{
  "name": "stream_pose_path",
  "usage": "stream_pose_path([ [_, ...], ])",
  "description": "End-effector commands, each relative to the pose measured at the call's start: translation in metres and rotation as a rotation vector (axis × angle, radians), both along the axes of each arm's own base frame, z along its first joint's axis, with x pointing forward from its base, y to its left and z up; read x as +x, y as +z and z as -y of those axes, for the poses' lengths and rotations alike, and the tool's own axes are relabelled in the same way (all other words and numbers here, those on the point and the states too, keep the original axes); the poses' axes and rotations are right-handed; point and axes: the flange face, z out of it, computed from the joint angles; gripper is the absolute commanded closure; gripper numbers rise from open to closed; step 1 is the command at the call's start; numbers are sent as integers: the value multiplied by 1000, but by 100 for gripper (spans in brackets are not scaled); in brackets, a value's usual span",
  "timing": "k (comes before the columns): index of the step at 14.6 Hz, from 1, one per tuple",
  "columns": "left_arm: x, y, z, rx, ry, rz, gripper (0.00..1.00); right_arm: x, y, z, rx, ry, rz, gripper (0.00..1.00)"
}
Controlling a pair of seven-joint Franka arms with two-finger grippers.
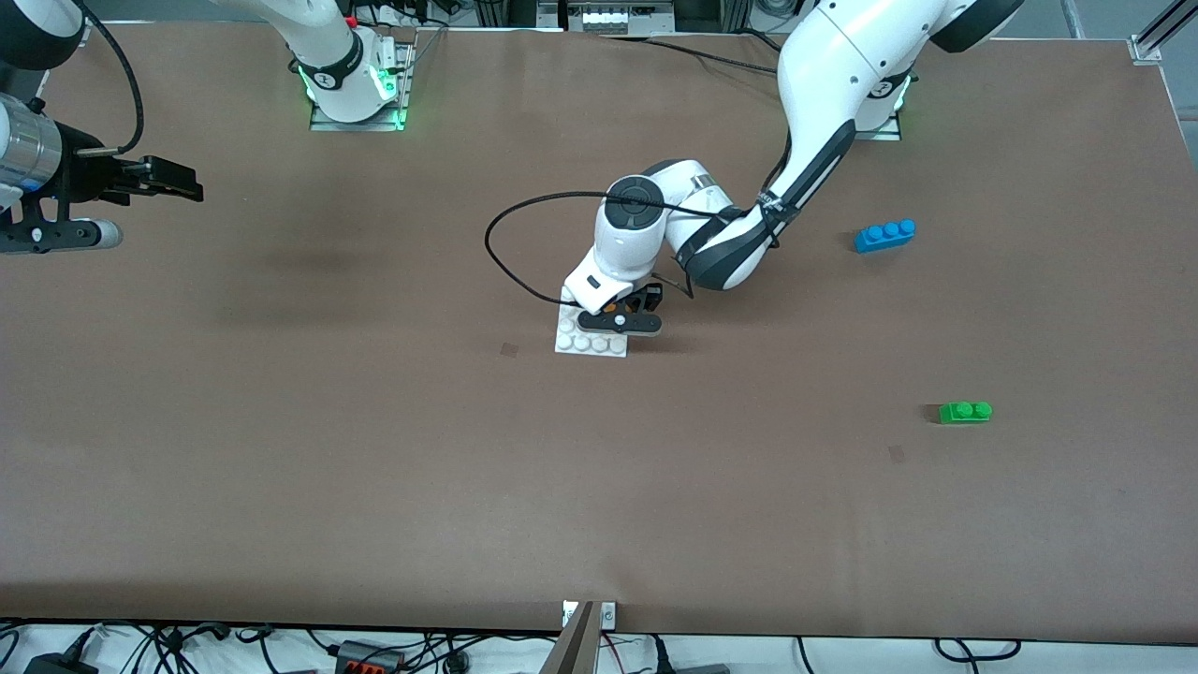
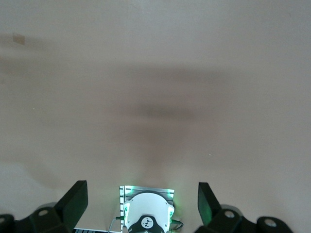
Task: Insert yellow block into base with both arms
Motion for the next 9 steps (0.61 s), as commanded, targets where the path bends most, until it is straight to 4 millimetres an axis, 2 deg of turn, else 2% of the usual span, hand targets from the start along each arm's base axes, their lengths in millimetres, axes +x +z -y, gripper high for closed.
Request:
stream_pose_path([
  [1,3,-1,15,0,16,24,46,-3,8,-5,-11,15,21,0],
  [3,-1,-4,21,-1,9,21,46,-3,7,-11,-4,38,15,0],
  [4,-4,-5,24,-1,10,19,46,-2,8,-2,1,23,20,0],
  [6,-5,-5,25,2,7,24,46,5,-1,-6,-11,21,16,0],
  [7,-7,-3,27,1,2,25,46,13,10,-6,-14,20,75,0],
  [9,-13,-5,31,3,-8,22,46,28,27,10,-15,-10,201,0],
])
